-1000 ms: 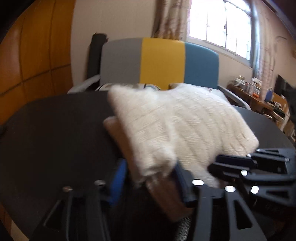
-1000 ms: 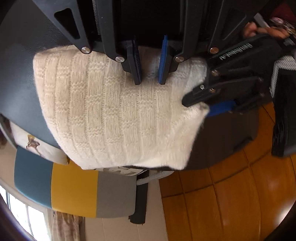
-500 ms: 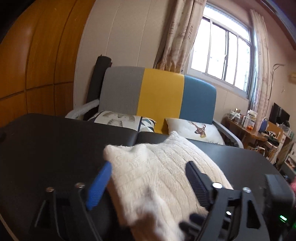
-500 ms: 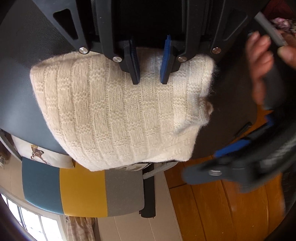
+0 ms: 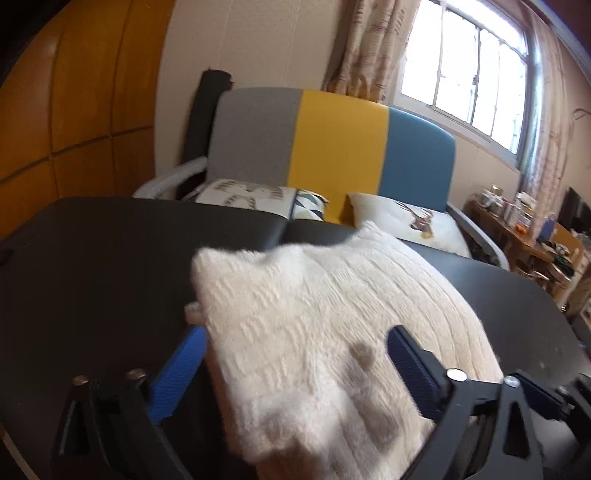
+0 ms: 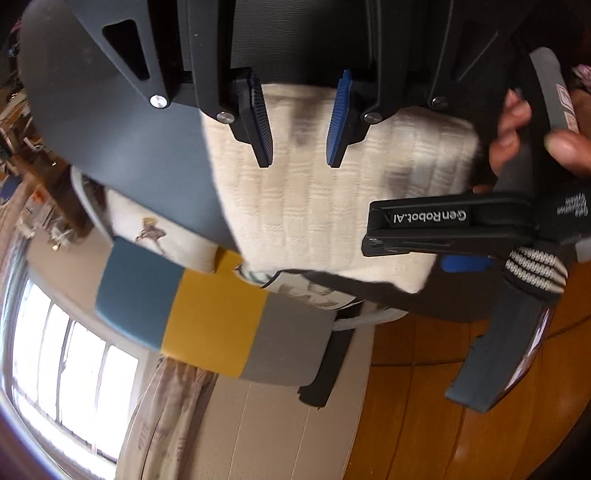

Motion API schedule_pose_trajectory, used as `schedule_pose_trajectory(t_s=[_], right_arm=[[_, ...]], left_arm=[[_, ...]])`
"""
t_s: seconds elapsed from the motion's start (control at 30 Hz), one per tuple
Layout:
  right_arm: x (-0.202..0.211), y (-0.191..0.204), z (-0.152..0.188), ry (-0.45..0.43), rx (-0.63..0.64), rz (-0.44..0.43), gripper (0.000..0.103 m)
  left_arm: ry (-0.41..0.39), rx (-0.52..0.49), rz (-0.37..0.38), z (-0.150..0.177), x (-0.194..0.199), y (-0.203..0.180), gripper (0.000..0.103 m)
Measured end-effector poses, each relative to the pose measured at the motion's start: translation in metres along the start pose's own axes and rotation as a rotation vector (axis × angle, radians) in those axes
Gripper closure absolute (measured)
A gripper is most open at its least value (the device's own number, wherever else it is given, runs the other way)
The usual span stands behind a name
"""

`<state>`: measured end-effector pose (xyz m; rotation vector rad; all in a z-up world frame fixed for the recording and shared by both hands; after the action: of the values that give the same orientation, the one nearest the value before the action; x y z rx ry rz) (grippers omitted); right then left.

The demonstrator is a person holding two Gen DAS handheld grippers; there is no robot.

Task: Fold clothes
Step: 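Open both grippers and press the folded sweater square flat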

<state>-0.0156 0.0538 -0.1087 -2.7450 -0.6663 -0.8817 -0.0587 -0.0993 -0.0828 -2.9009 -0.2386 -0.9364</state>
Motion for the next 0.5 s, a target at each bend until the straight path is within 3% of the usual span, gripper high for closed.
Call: schedule_pose_trajectory(t_s=[0.1, 0.2, 0.5], right_arm=[[-0.001, -0.005, -0.003, 0.008, 0.006, 0.057, 0.073], [-0.008, -0.014, -0.009, 0.021, -0.022, 0.094, 0.073], [-0.039, -0.048, -0.045, 0.049, -0.164, -0.029, 0.073]], left_arm=[[0.031, 0.015, 0.071, -0.001, 0.003, -0.002, 0.000], [0.029, 0.030, 0.061, -0.002, 0.001, 0.000, 0.000], [0.057, -0.025, -0.015, 0.003, -0.012, -0.007, 0.000]])
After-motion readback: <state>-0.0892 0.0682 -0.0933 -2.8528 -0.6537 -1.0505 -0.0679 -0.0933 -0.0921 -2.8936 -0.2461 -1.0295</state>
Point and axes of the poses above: each gripper's, at about its wrist camera, not at the fingertips, and x roughly against the way its jaws point, y to its left, z to its underside, the point moved 5 cm from there along -x, roughly the way its jaws point, and after that the axes turned 11 degrees about -z, right-handed, at the moved point
